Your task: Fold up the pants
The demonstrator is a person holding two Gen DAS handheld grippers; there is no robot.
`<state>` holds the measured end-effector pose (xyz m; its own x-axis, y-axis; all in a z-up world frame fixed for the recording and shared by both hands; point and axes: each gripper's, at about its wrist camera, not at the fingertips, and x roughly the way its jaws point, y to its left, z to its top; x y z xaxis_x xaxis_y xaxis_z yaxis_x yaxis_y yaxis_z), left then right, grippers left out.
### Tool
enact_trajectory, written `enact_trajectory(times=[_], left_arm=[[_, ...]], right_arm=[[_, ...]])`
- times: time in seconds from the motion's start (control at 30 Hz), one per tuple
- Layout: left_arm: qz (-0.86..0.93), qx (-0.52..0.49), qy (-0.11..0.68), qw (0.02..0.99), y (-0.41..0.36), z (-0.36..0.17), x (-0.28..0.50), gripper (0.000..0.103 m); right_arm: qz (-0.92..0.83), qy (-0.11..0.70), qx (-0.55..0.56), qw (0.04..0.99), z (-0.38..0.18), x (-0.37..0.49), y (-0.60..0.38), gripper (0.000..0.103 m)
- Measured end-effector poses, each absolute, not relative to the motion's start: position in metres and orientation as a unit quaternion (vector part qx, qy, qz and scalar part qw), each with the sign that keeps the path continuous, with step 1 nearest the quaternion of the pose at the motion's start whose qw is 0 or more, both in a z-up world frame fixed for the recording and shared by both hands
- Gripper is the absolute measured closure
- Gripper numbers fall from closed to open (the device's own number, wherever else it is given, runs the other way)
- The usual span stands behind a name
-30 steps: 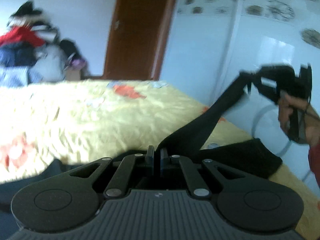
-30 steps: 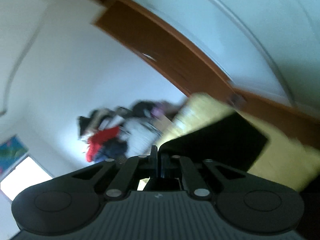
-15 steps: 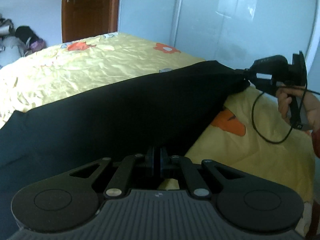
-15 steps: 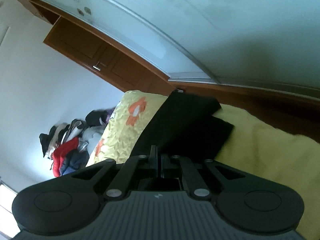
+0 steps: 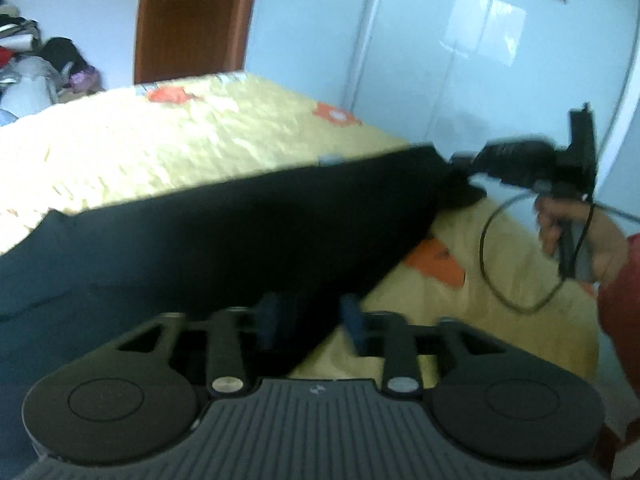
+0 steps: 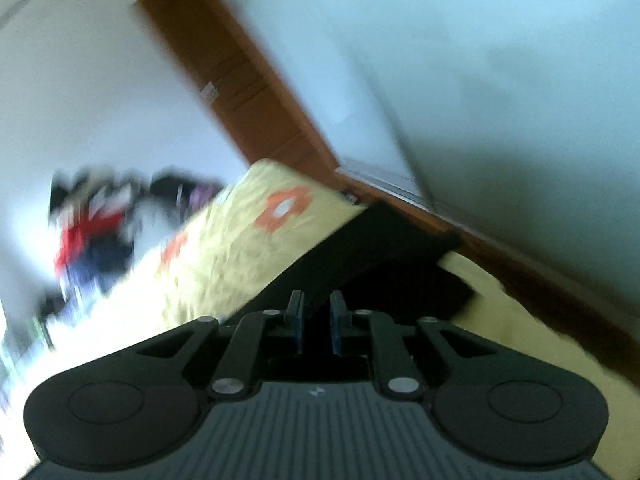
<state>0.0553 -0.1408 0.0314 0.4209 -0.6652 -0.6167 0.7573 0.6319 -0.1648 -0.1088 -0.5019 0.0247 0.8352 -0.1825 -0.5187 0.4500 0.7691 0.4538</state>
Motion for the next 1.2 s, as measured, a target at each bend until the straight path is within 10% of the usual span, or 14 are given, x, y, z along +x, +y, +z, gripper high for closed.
enact_trajectory(times=[0.17,0.43,0.57,1.2], left_arm=[[-0.416,0.019,0.299,0.858,-0.129,0.054,0.062,0.029],[-0.318,0.043,0.343,0.883,-0.142,0.027,0.097,0.025],[-0.314,0.074,0.372,0.87,-0.147,0.004,0.095,0.025],[-0.278,0.105,0.329,0.896,-0.133,-0.007,0.075,0.018]], right_arm=[[-0.119,0.357,0.192,0.907,0.011,-0.083,-0.482,0.082],[-0.212,0.29,0.116,0.926,0.041,-0.12,-0.464,0.079],[-0.131,0.301,0.14,0.934,0.032,-0.099,-0.456,0.035],[-0.13,0.295,0.225,0.919,0.018,-0.138,-0.467,0.018]])
